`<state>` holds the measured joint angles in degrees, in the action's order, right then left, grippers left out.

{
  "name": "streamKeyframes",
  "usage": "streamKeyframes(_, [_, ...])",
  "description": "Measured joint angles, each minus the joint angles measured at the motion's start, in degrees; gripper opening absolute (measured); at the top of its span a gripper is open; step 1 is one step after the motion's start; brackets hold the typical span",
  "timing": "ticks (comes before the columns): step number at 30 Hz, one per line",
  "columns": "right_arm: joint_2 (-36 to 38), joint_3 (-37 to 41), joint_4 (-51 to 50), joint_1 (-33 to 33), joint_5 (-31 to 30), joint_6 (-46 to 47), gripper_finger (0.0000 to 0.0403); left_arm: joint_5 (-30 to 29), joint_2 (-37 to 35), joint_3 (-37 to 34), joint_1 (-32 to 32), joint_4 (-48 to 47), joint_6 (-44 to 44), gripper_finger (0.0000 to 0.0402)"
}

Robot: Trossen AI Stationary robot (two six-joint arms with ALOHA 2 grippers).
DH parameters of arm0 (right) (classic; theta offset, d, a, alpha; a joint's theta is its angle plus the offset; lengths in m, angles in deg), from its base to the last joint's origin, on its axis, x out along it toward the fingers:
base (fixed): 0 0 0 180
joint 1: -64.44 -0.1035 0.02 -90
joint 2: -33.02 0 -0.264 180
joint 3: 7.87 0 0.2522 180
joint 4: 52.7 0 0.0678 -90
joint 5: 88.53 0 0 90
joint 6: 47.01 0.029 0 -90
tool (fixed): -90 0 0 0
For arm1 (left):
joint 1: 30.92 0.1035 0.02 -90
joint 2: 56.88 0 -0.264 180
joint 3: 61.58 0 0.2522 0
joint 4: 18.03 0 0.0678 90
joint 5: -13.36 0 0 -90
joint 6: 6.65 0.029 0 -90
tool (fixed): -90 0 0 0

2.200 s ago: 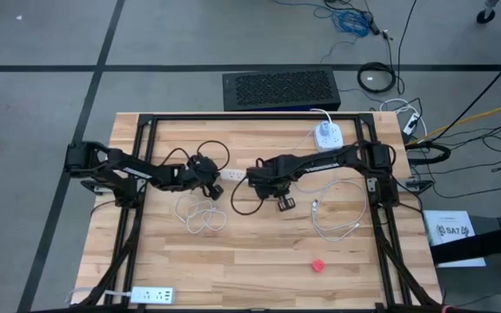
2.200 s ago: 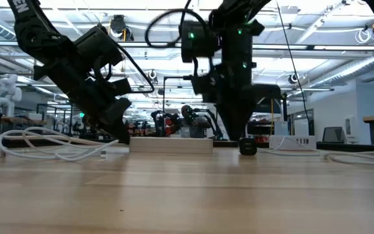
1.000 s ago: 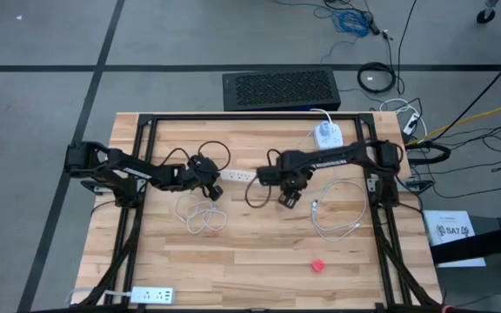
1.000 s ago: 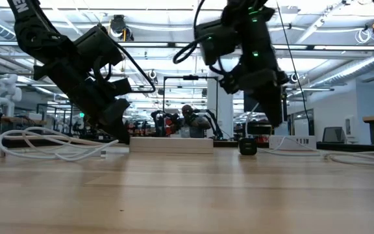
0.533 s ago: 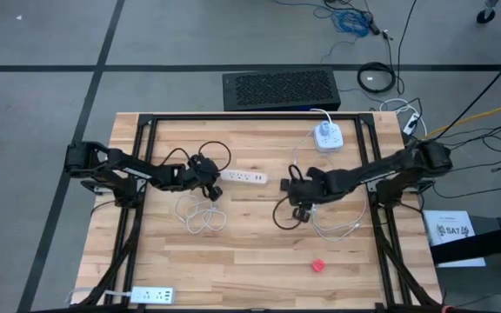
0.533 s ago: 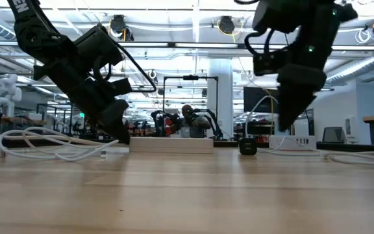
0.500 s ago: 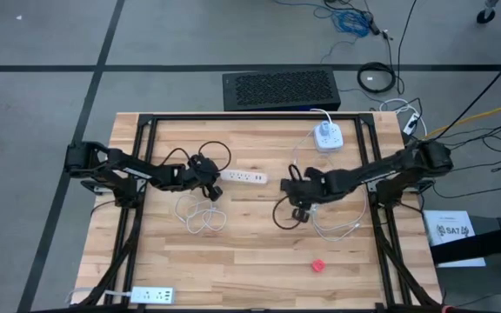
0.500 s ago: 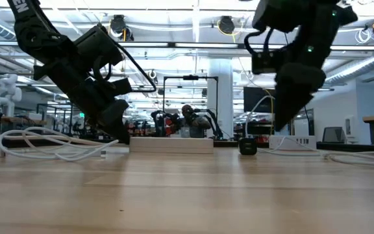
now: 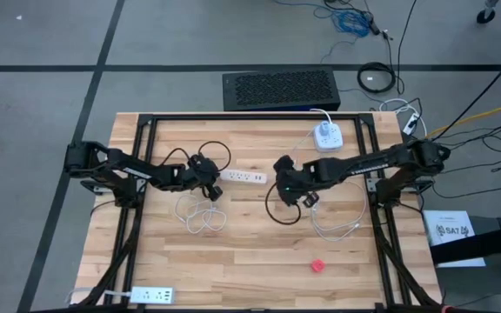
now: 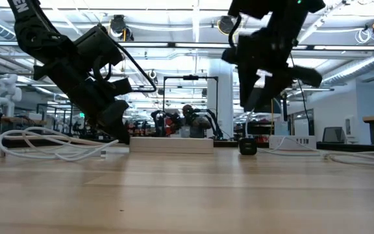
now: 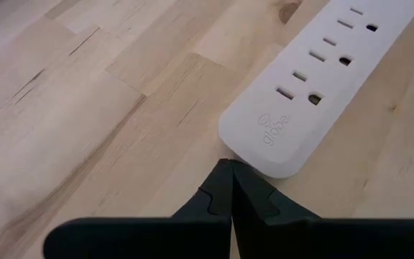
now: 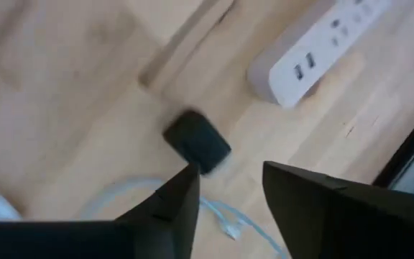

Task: Insert USB
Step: Insert the black charger adapter into the white outlet extension

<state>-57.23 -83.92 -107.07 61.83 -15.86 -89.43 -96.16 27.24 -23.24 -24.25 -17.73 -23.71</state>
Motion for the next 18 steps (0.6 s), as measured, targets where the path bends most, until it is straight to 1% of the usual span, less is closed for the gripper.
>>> streamKeyframes(3, [-2.9, -0.6, -0.5, 0.0, -1.8, -7.3, 0.0164, 0.0, 0.0, 0.0, 0.0, 0.0, 0.0, 0.0002])
streamKeyframes(7, [-7.8, -0.7, -0.8, -0.3, -3.3, -13.6, 0.0194, 0.0, 0.0, 0.0, 0.0, -0.2, 0.0, 0.0002])
streamKeyframes(13, [-12.0, -1.7, -0.2, -0.9, -6.7, -17.2, 0.0223, 0.0, 0.0, 0.0, 0.0, -0.5, 1.6, 0.0002])
streamKeyframes(16, [-12.6, -2.8, 0.2, -0.5, -5.9, -17.5, 0.0228, 0.0, 0.0, 0.0, 0.0, -0.6, 2.7, 0.0002])
streamKeyframes(18, [-13.0, -3.1, 0.6, 0.0, -4.2, -18.4, 0.0229, 0.0, 0.0, 0.0, 0.0, -0.6, 2.9, 0.0002])
